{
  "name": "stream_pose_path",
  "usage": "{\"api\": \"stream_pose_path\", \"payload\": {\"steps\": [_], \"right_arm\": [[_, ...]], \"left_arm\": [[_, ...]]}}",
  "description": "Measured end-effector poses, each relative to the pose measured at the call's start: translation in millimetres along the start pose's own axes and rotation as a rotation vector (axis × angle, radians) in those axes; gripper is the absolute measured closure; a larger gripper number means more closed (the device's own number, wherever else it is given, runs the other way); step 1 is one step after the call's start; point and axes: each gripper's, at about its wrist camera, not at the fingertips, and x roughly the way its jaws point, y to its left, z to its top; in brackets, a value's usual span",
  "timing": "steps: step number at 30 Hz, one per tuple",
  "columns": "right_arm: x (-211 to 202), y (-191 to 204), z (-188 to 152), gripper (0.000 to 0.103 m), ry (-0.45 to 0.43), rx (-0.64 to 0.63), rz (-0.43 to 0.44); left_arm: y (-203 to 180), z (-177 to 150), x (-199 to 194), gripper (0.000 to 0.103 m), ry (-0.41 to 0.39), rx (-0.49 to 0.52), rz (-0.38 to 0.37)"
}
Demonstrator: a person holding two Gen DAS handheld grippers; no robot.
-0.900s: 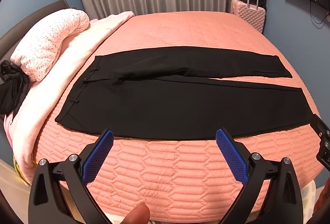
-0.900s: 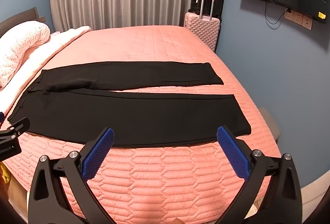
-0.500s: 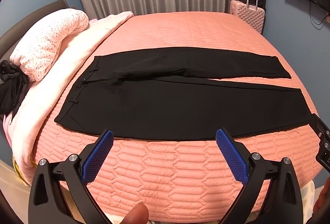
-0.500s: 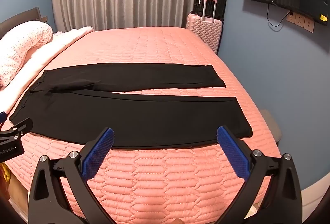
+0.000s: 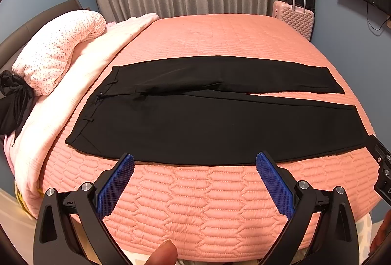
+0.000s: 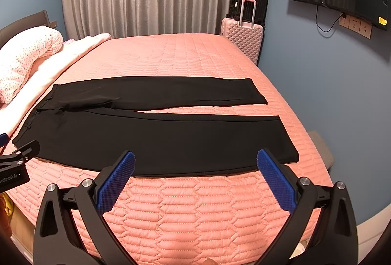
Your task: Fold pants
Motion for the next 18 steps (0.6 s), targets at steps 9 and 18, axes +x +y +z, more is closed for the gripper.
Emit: {"api": "stream_pose_path", "payload": {"steps": [9, 18], "right_arm": [[0.0, 0.8, 1.1, 0.005, 0.005, 0.002, 0.001], [-0.4, -0.2, 2.9, 0.005, 0.003, 0.001, 0.006]], "left_arm": [[-0.6, 1.0, -0.3, 0.005, 0.004, 0.002, -0.001], [0.8, 1.2, -0.4, 0.005, 0.005, 0.000, -0.002]]}}
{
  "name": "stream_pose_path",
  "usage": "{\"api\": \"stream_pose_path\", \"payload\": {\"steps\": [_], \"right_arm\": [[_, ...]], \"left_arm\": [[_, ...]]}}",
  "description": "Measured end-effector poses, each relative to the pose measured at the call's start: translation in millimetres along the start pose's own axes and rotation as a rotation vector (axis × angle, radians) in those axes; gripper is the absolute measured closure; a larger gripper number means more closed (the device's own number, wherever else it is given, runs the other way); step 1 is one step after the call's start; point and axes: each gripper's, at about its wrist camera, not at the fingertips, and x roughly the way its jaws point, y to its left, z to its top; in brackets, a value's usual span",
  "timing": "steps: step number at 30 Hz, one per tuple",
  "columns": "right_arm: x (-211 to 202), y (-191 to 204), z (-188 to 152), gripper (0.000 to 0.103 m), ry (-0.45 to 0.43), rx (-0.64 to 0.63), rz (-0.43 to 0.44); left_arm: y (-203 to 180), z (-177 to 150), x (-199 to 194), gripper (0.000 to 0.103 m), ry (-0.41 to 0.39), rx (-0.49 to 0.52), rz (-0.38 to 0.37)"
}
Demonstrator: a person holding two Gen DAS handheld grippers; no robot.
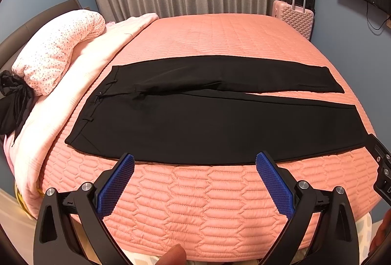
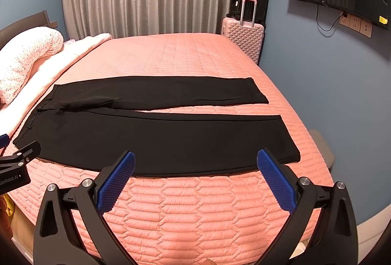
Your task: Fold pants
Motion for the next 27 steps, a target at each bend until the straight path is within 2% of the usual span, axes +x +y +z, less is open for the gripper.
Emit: {"api": "stream_pose_path", "payload": {"steps": [27], "right_arm": [[-1.3, 0.2, 0.3, 0.005, 0.001, 0.004, 0.005]], "left_arm": [[1.5, 3.8, -2.2, 0.005, -0.002, 0.007, -0.008]]}}
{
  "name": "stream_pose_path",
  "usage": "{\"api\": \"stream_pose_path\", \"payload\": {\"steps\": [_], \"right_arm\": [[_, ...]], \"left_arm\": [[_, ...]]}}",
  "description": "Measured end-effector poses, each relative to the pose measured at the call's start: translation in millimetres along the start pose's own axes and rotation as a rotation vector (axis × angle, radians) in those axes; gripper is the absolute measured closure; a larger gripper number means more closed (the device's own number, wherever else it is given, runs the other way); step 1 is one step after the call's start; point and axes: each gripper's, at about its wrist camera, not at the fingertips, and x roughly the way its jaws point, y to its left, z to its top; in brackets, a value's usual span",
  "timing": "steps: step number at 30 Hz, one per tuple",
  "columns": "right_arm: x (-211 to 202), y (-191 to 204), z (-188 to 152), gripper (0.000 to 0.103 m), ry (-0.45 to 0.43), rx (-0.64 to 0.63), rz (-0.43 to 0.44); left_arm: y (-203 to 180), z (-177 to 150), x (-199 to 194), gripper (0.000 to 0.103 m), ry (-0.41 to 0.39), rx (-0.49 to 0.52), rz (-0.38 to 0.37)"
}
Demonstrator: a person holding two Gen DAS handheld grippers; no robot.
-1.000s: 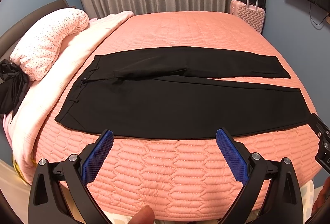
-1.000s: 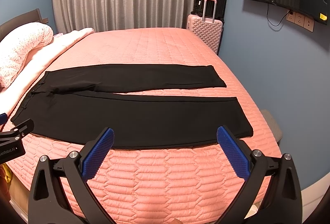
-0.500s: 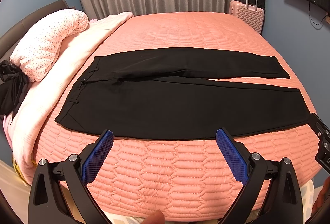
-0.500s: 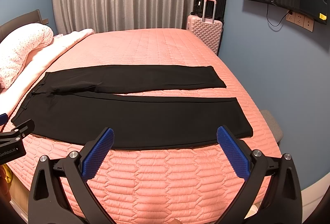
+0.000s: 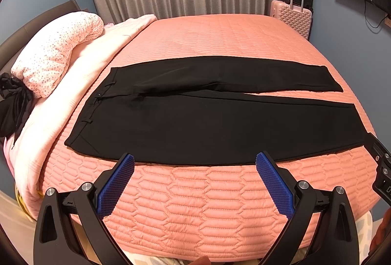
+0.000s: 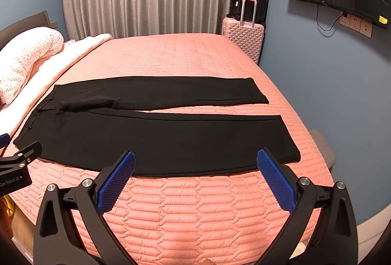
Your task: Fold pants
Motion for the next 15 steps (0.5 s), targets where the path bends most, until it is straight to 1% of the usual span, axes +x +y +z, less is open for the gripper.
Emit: {"api": "stream_pose_path", "payload": {"steps": [15], "right_arm": [[0.0, 0.1, -1.2, 0.005, 0.001, 0.002, 0.001]], "left_arm": [[-2.9, -0.9, 0.7, 0.005, 0.002, 0.002, 0.005]]}}
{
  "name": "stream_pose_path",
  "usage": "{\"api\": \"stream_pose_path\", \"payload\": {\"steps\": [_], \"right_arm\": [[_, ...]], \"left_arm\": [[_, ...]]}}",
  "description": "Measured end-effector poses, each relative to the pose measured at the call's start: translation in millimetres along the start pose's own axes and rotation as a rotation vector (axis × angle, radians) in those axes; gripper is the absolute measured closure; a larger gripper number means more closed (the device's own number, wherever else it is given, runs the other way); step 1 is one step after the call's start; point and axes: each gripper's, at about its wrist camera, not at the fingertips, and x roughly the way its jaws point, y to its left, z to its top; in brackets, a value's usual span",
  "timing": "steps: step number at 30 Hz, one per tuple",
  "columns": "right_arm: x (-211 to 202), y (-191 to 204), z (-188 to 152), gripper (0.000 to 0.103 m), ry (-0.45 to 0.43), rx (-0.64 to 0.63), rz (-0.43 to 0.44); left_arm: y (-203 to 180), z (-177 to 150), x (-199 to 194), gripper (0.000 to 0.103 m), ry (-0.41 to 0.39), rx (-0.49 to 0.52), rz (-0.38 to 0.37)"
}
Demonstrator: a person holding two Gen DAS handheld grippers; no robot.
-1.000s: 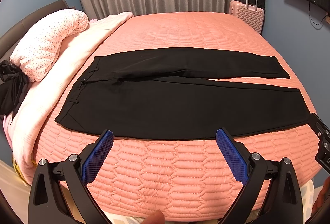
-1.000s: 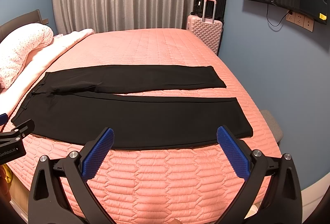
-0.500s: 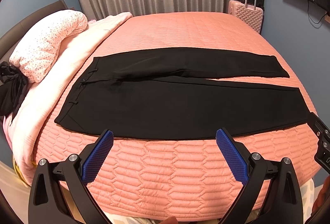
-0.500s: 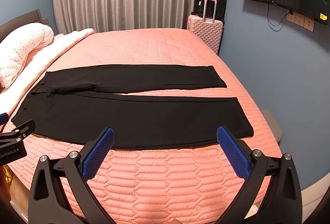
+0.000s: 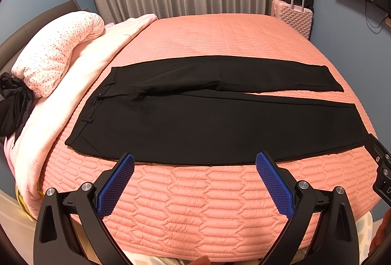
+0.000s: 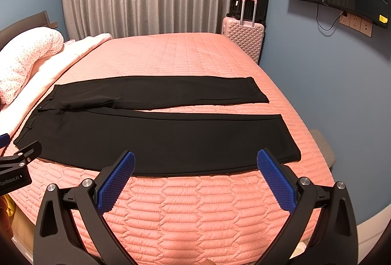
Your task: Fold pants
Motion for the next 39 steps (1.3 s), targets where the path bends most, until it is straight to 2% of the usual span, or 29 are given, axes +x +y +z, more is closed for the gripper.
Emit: {"api": "stream_pose_path", "payload": {"steps": [21, 32, 37, 39], "right_arm": [[4, 1, -2, 0.005, 0.011, -0.002, 0.002], [18, 1, -1, 0.005, 0.019, -0.005, 0.011], [41, -1, -3, 0.005, 0.086, -0.004, 0.033], [46, -6, -3, 0.005, 0.084, 0.018, 0.042]], "left_arm": [[-2, -4, 3, 0.005, 0.007, 0.001, 0.010], [-1, -4, 19, 0.005, 0.030, 0.006, 0.013], [-1, -4, 31, 0.005, 0.051, 0.013, 0.017], [-2, -4, 37, 0.005, 0.058, 0.019, 0.022]]}}
